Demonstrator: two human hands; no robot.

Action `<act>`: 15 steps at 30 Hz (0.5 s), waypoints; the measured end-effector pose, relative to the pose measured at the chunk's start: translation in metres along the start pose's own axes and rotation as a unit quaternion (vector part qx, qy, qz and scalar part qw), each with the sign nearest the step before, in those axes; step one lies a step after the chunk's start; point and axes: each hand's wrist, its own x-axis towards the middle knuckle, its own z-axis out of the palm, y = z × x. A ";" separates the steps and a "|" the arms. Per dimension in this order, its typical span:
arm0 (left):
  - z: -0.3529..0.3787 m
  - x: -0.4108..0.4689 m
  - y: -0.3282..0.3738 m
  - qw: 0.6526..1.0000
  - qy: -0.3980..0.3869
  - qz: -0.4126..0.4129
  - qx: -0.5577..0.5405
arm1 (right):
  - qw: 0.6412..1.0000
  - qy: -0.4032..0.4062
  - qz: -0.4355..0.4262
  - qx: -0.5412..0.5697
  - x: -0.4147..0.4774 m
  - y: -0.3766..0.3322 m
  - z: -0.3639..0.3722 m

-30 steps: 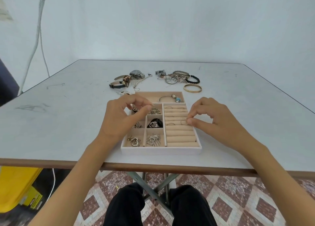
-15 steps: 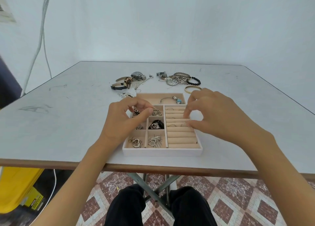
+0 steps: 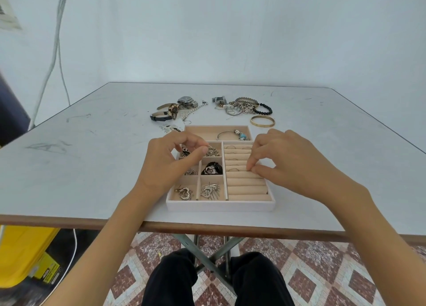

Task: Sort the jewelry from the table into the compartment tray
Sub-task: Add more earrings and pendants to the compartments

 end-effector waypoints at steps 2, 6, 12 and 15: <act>0.000 0.000 0.000 1.000 -0.002 0.002 -0.002 | 1.000 -0.003 0.000 0.021 -0.001 0.003 0.002; 0.000 0.000 -0.001 1.000 -0.005 0.003 -0.009 | 0.984 0.073 0.063 0.148 -0.012 0.013 0.010; 0.001 0.002 -0.003 1.000 -0.024 -0.009 -0.013 | 0.967 -0.007 0.212 0.140 -0.035 0.021 0.032; 0.001 0.002 -0.001 0.999 -0.028 -0.014 -0.019 | 0.969 -0.081 0.216 0.087 -0.040 0.020 0.041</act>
